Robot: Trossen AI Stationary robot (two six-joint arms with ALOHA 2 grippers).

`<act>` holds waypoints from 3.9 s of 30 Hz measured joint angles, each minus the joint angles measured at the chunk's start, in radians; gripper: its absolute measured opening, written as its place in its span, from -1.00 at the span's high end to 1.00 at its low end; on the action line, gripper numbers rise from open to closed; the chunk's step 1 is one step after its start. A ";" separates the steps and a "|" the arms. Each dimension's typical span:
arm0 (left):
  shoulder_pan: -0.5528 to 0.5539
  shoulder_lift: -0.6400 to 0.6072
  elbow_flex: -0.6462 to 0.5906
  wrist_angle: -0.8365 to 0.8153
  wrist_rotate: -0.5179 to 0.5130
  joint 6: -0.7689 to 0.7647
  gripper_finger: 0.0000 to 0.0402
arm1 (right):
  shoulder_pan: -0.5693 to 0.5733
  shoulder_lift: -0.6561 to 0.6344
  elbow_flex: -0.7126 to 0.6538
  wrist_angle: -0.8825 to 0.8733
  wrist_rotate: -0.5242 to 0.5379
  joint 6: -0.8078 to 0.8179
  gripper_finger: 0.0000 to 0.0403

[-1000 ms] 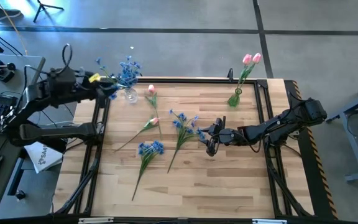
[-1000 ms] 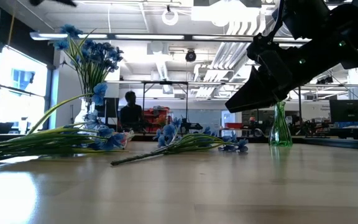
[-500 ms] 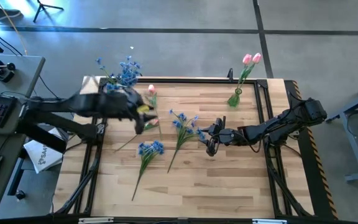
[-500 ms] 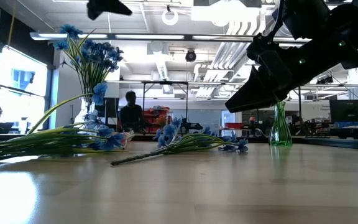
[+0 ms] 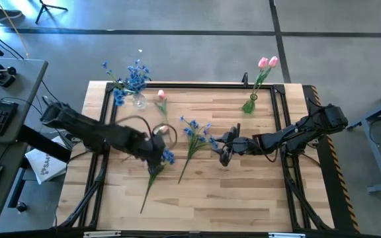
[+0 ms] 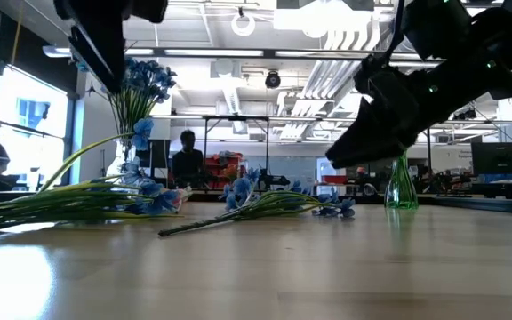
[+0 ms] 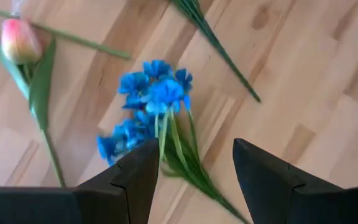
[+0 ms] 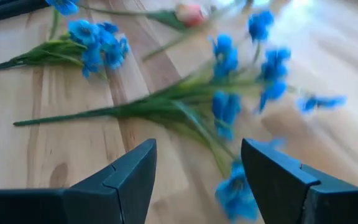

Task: Sort flowers into vase by color
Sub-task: Put the right blue flowers into the transparent vase, then put the bottom pink tulip into the green vase

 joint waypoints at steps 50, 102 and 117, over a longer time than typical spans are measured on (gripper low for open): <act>0.302 0.439 0.120 0.715 -0.105 0.619 0.98 | 0.316 -0.083 -0.225 0.037 0.105 0.139 -0.15; 0.358 0.524 0.020 0.805 -0.022 0.437 0.91 | 0.314 -0.219 -0.055 -0.396 0.270 0.191 -0.15; 0.380 0.259 0.021 0.481 0.142 0.445 0.35 | 0.314 -0.219 -0.055 -0.374 0.279 0.181 -0.15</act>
